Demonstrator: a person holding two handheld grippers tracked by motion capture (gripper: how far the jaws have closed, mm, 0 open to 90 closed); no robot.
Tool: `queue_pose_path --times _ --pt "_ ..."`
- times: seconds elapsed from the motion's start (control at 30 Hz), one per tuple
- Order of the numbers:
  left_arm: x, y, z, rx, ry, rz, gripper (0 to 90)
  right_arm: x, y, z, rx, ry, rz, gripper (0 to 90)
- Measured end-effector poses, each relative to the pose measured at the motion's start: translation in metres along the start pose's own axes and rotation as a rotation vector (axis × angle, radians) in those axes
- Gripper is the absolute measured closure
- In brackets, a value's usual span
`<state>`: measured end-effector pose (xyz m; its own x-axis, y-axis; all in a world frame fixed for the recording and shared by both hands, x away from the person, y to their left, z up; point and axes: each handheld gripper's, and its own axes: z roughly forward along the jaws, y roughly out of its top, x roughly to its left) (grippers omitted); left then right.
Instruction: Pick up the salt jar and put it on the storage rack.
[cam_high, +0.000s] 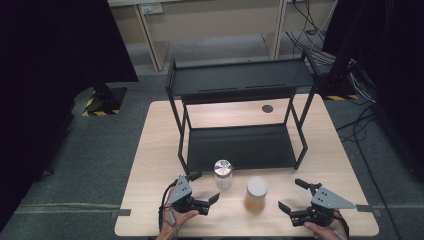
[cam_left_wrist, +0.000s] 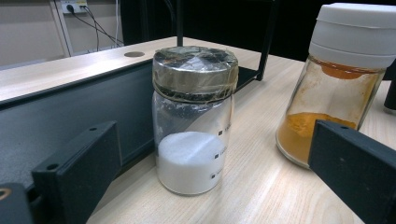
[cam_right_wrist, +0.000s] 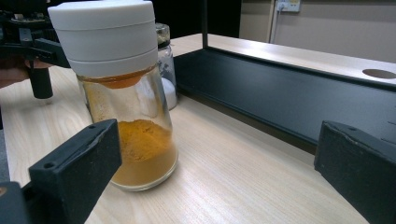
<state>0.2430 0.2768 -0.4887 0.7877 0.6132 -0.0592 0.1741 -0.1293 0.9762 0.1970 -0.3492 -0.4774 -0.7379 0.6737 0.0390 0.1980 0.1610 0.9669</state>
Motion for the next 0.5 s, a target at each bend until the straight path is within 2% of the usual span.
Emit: queue_pose_path --times 0.5 --pt "0.0013 -0.0005 -0.0006 -0.013 -0.002 -0.007 2.1 -0.0011 -0.0018 -0.0004 -0.007 -0.004 0.009 1.0"
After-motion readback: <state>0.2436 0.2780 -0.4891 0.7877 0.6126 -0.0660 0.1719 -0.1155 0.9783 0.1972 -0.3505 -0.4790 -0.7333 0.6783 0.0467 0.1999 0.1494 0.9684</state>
